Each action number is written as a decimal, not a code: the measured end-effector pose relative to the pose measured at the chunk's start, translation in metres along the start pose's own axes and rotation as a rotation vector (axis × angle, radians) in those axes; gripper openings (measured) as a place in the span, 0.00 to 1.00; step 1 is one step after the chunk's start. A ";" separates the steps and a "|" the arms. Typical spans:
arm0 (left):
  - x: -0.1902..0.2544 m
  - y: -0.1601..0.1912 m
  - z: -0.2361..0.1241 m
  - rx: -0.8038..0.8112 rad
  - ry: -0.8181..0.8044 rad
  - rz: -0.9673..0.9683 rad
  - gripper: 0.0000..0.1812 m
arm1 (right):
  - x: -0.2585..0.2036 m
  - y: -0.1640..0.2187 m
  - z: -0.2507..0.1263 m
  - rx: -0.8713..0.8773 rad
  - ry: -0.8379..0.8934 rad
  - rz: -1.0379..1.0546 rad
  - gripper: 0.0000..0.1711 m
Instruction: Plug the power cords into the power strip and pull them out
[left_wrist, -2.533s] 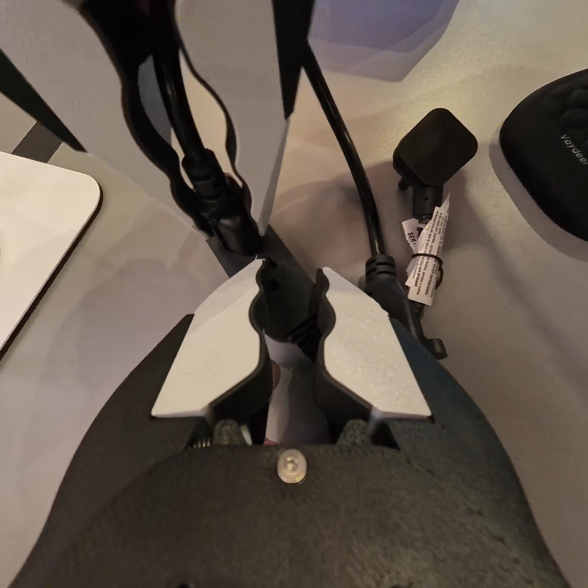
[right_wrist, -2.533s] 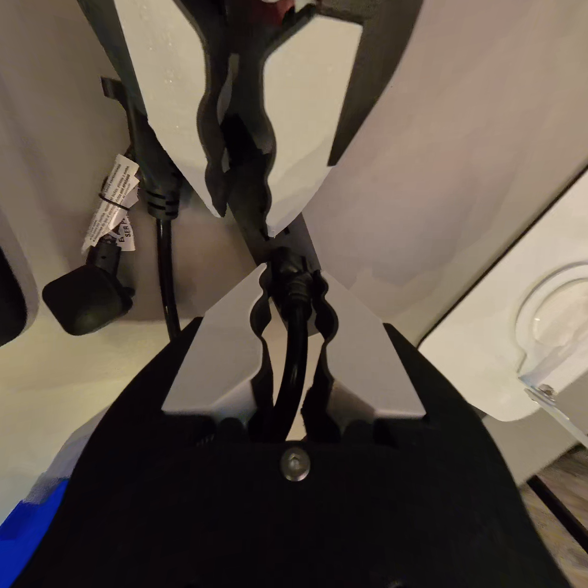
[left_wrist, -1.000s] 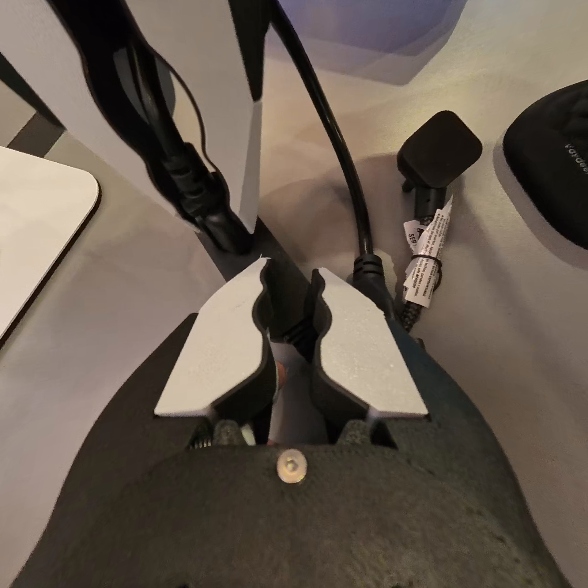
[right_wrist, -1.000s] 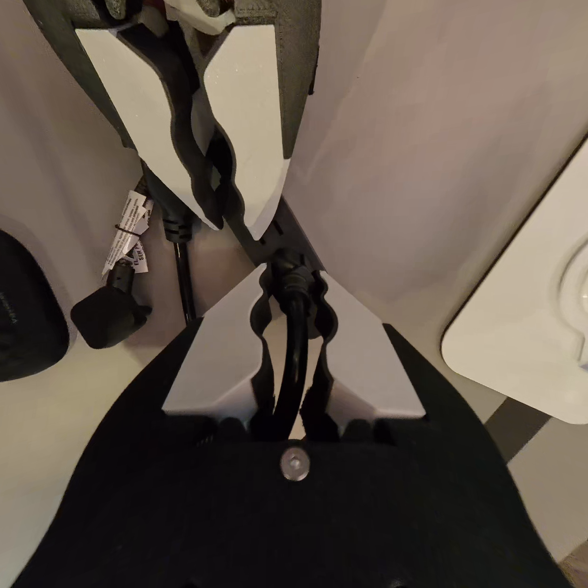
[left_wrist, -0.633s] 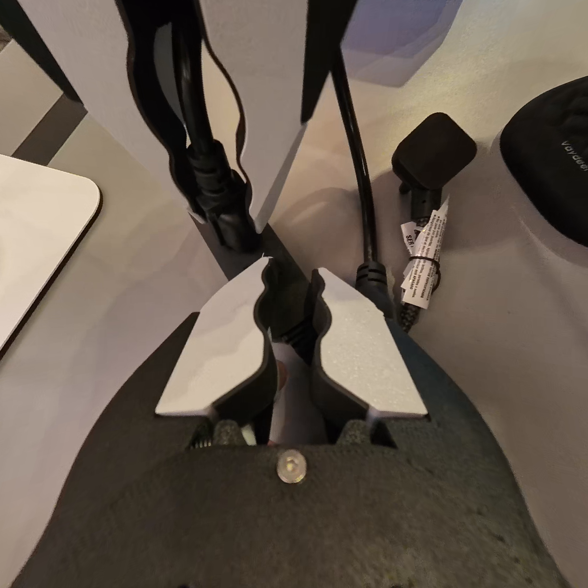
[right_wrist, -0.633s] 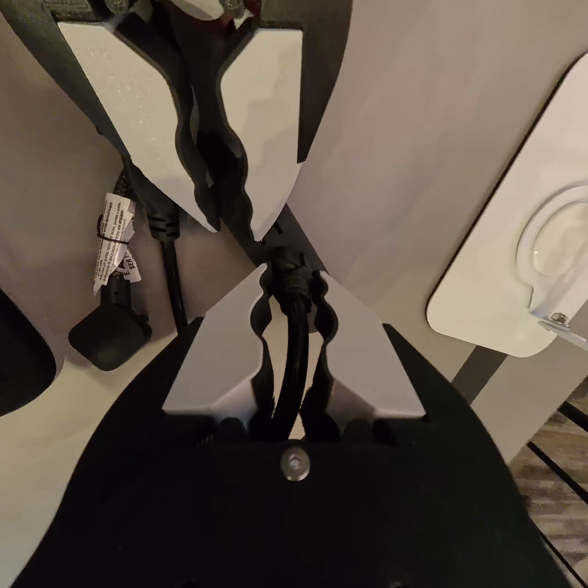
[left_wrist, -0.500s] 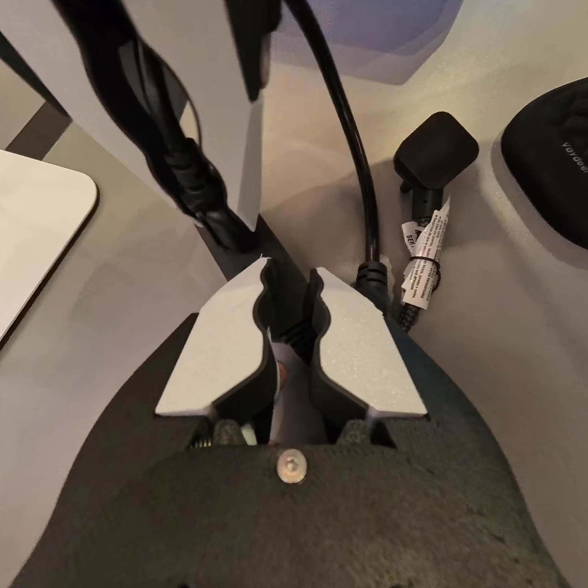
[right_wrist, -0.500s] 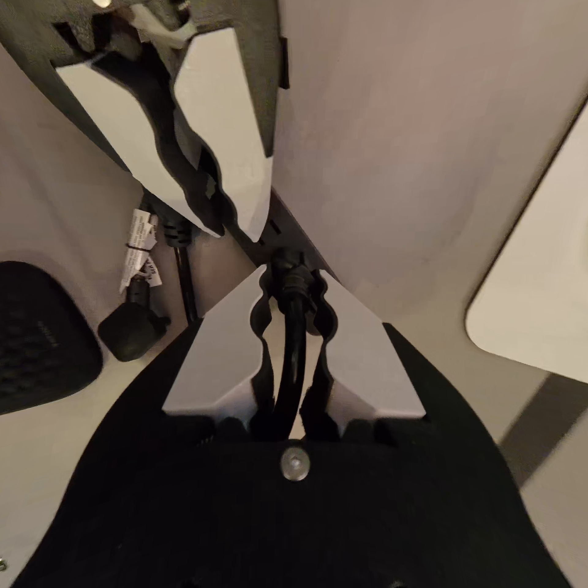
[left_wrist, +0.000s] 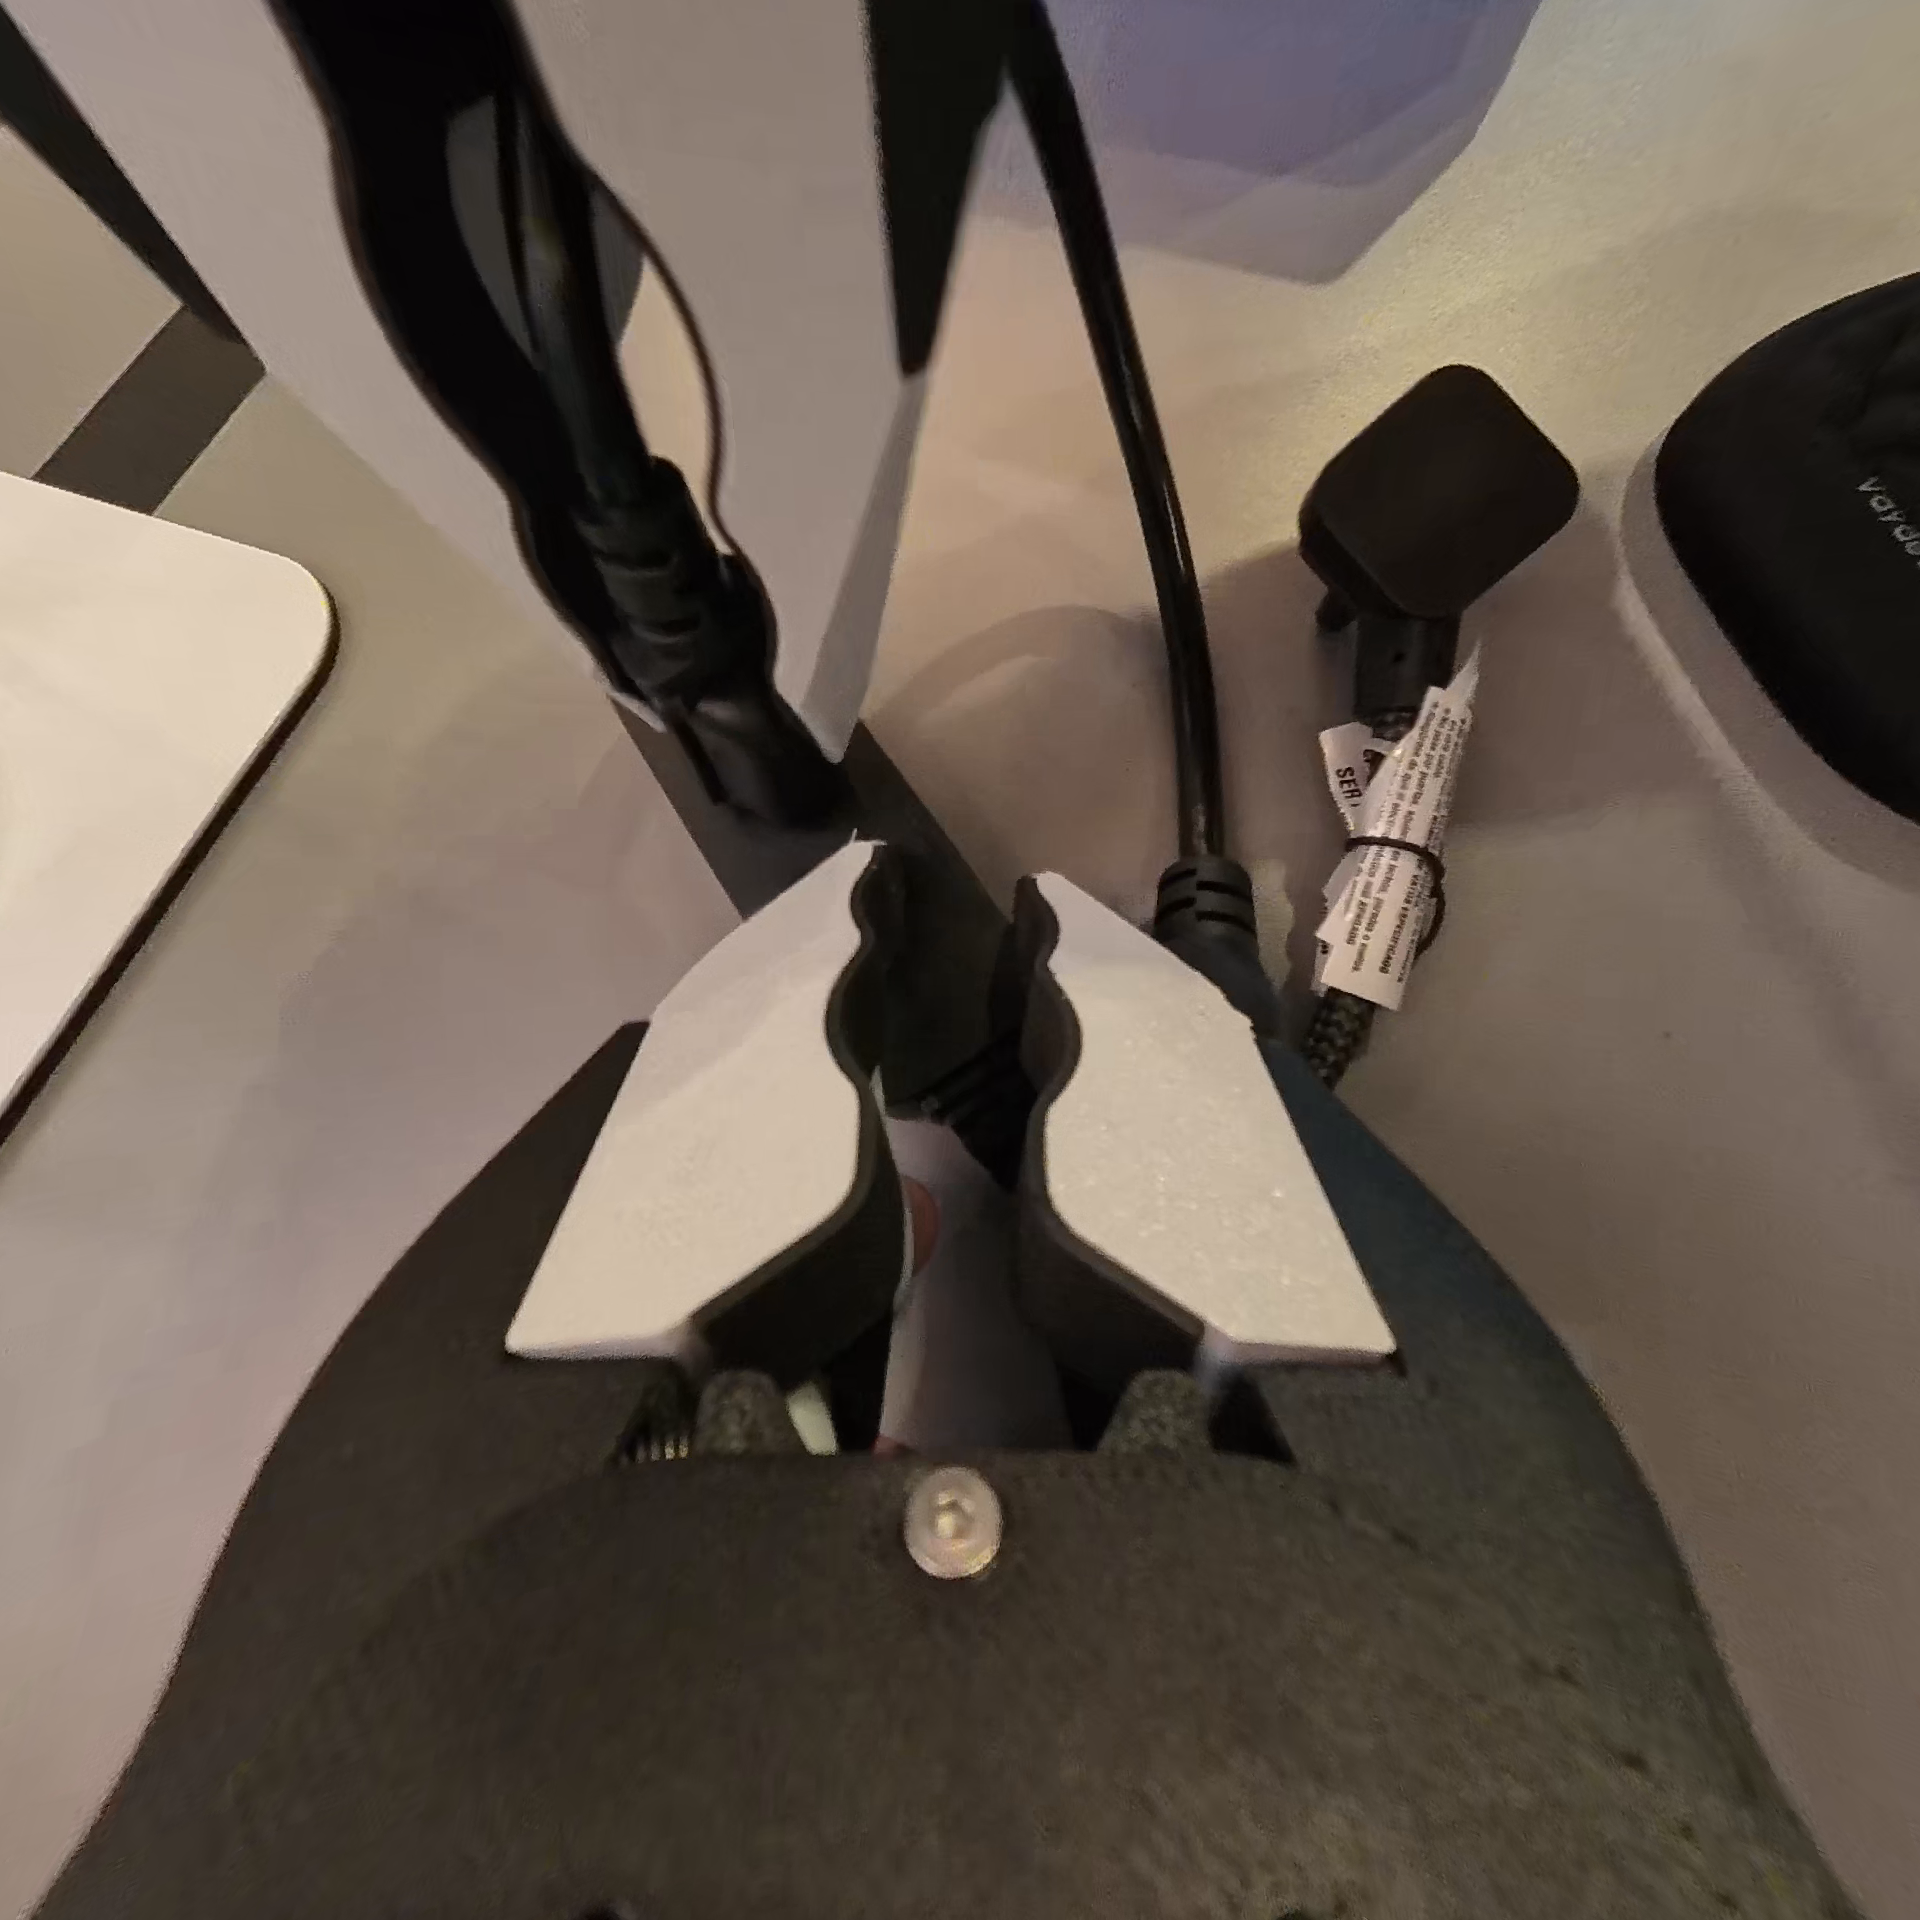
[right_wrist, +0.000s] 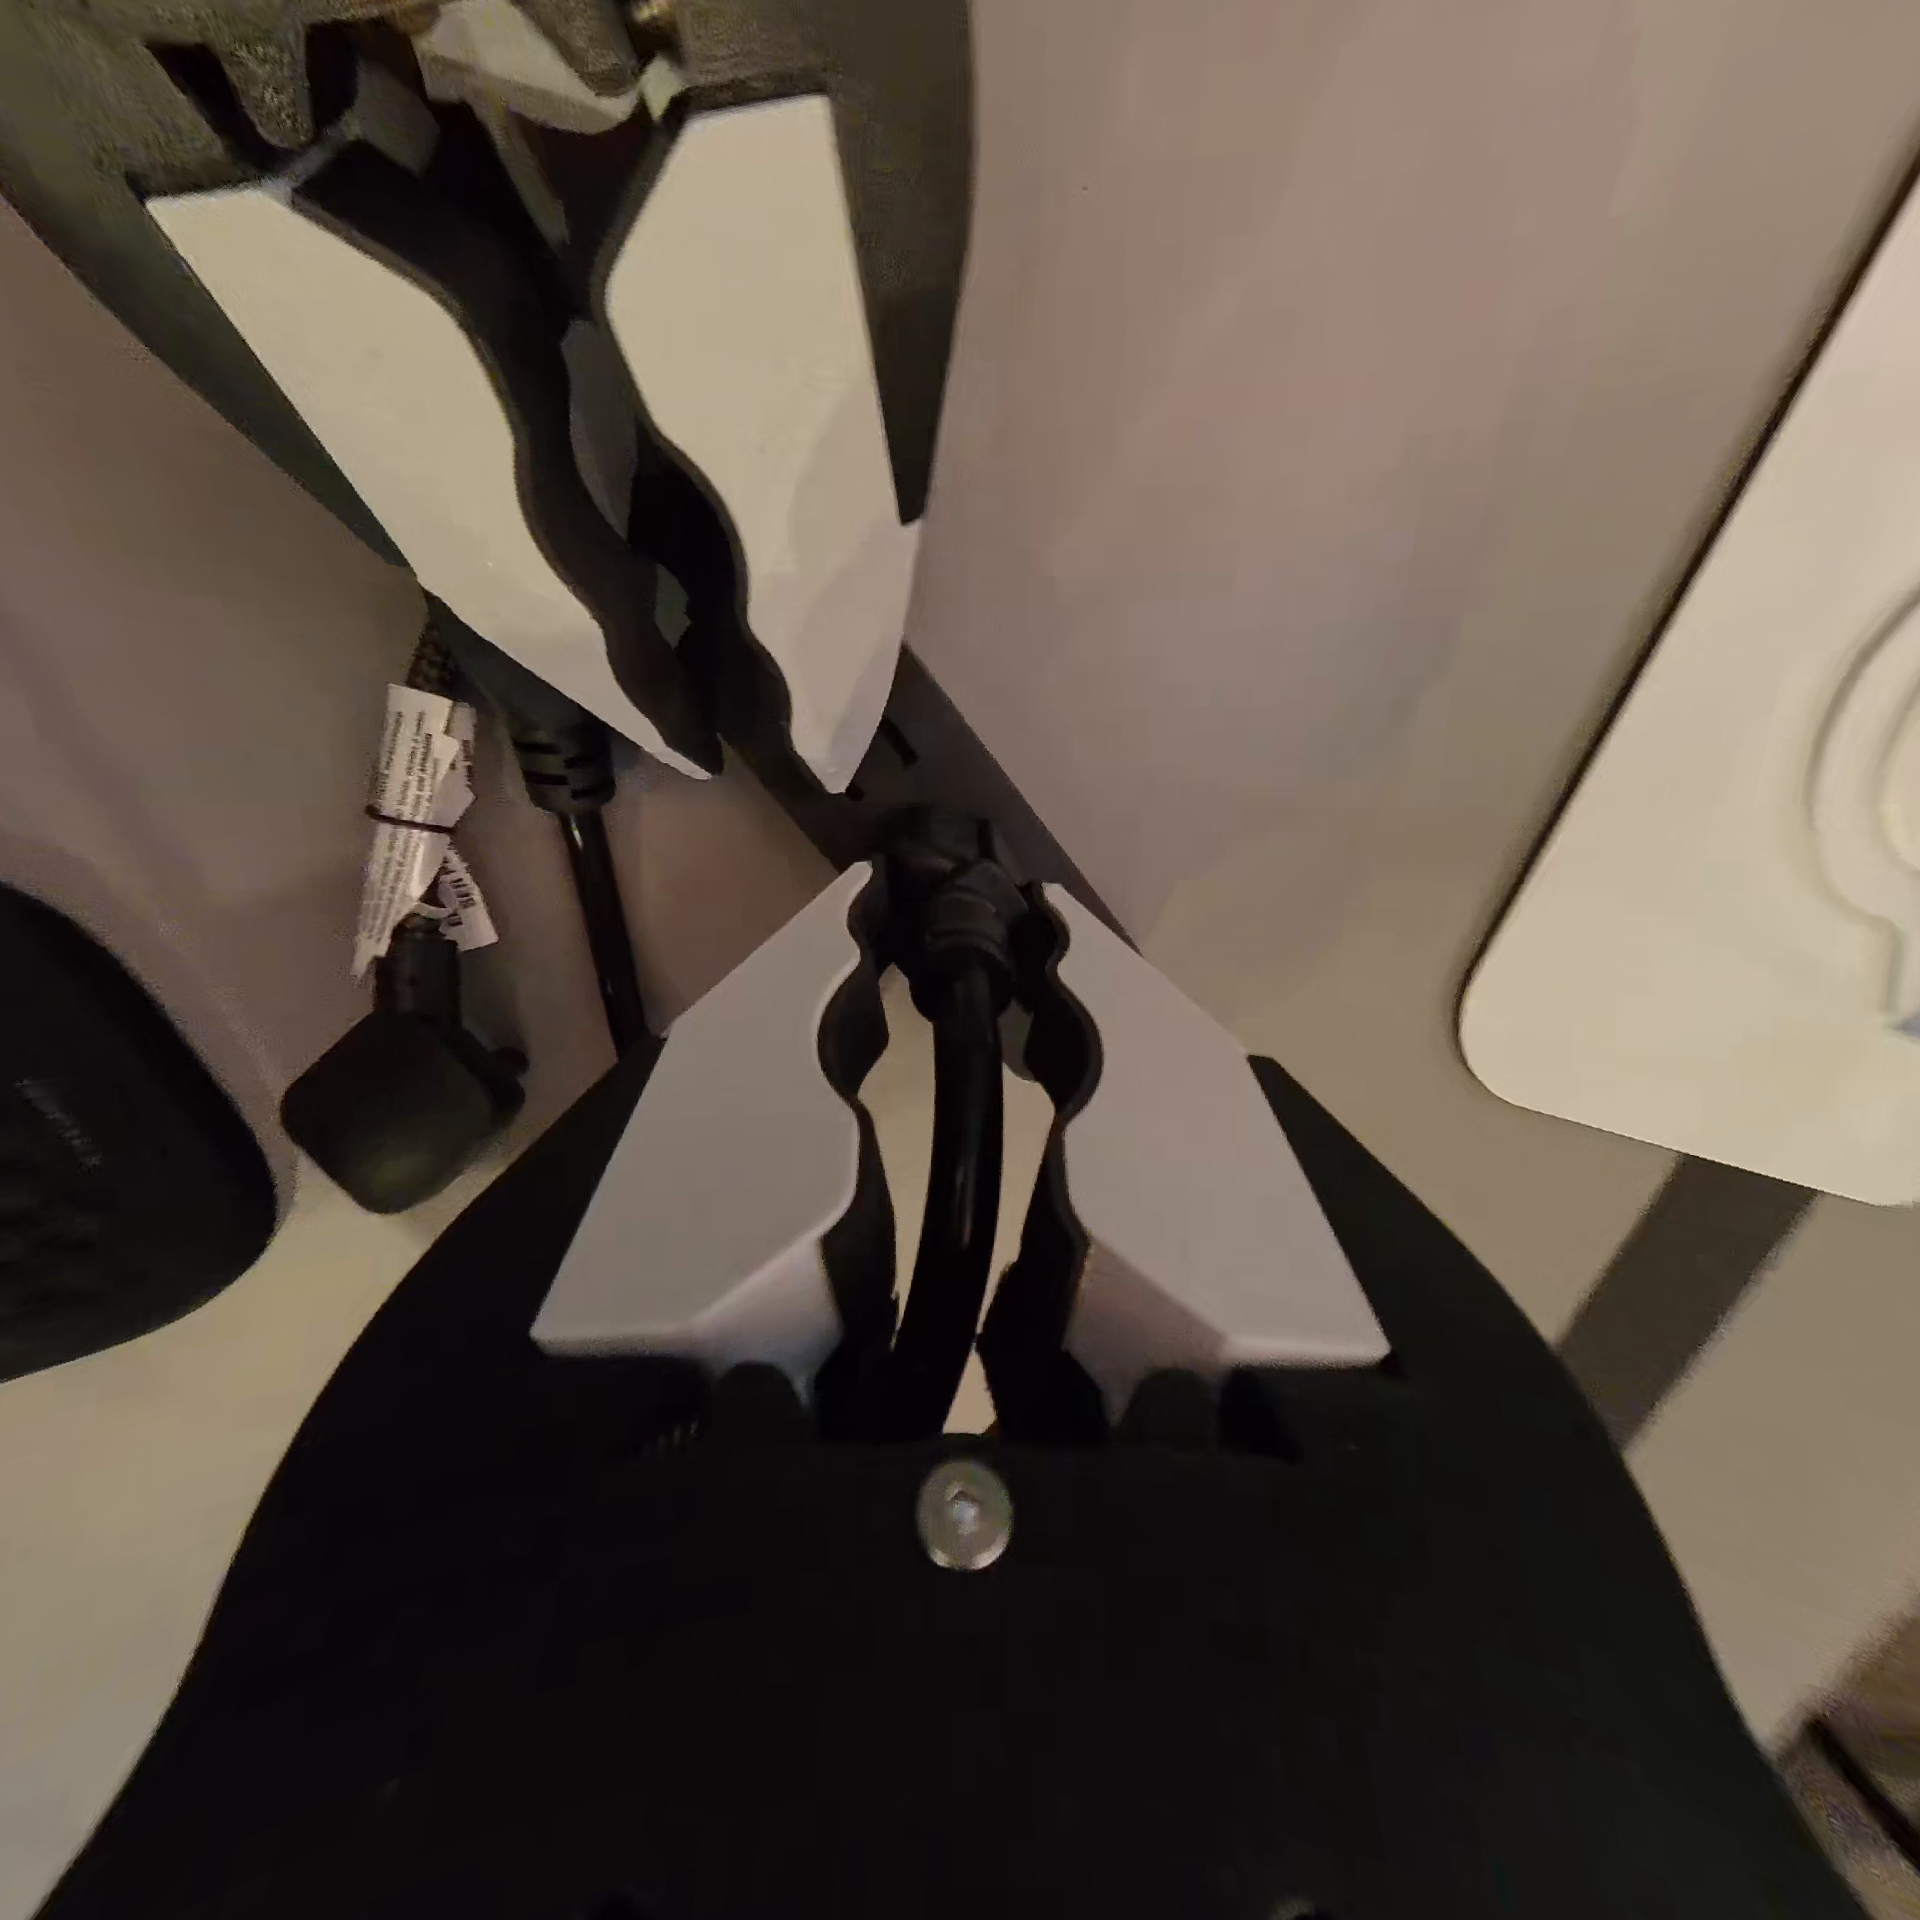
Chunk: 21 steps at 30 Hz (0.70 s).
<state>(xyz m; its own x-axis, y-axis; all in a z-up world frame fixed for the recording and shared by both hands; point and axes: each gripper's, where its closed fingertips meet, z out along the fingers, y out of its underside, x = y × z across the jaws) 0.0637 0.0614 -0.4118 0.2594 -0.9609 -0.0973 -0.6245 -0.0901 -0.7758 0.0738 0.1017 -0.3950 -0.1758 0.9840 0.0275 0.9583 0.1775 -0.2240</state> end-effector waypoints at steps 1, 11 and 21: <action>0.000 0.000 0.000 0.000 -0.001 0.002 0.13 | 0.000 0.000 0.000 0.030 -0.066 0.047 0.11; -0.002 0.000 0.000 0.002 -0.004 -0.009 0.13 | 0.001 -0.002 -0.002 -0.010 0.047 -0.020 0.12; -0.002 0.000 0.001 -0.001 -0.006 -0.013 0.13 | 0.001 -0.003 -0.002 0.107 -0.204 0.158 0.12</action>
<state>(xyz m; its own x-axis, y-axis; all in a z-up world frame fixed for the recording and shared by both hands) 0.0636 0.0636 -0.4121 0.2723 -0.9579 -0.0908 -0.6218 -0.1032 -0.7763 0.0712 0.1026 -0.3921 -0.0782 0.9745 -0.2103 0.9501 0.0090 -0.3117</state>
